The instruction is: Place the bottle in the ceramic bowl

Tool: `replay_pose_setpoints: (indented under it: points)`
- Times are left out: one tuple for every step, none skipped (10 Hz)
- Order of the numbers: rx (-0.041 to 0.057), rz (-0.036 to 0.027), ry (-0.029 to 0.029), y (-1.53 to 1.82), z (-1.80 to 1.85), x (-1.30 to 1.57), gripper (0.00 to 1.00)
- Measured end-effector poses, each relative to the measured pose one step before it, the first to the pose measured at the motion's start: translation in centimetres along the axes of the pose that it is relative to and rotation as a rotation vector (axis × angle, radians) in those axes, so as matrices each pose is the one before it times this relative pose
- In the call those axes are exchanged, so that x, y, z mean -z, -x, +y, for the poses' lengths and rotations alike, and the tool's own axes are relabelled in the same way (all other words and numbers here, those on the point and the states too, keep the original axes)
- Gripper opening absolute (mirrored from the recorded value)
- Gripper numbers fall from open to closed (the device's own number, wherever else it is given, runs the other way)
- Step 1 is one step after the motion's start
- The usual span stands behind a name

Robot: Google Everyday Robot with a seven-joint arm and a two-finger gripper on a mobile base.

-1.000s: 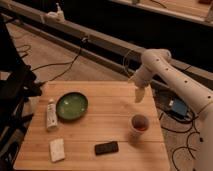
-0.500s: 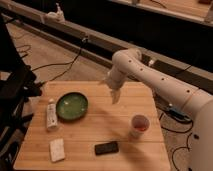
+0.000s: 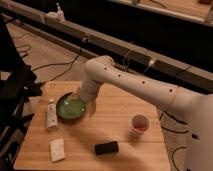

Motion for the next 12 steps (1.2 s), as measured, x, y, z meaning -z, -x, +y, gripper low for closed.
replay_pose_setpoints:
  points:
    - [-0.00283,0.00034,-0.00031,-0.093,0.100,0.070,0.80]
    - [-0.00056,-0.00127,0.00924,-0.026,0.238,-0.160,0.80]
    - [-0.00446,-0.00796,0.02895,-0.199,0.838,-0.814,0.80]
    - [0.00501,-0.01053,0.01388,0.136,-0.003,-0.806,0.80]
    - [0.02620,-0.02255,0.02133,0.528,-0.408,-1.449,0.80]
    - [0.02581,-0.01285,0.01115,0.379,-0.747,-1.177,0.80]
    - [0.01969,-0.00370,0.00924,0.073,-0.674,-0.726,0.80]
    - [0.02539,0.00142,0.00442,-0.102,-1.127,-0.863,0.80]
    - [0.02768,0.00492,-0.00302,-0.310,-1.637,-0.635,0.80]
    - [0.02062,0.00086,-0.00095,-0.107,-1.168,-0.502,0.80]
    - [0.03920,0.00238,-0.00914,-0.142,-2.457,-0.765,0.80]
    - [0.02800,-0.00304,-0.00562,-0.062,-1.825,-0.717,0.80]
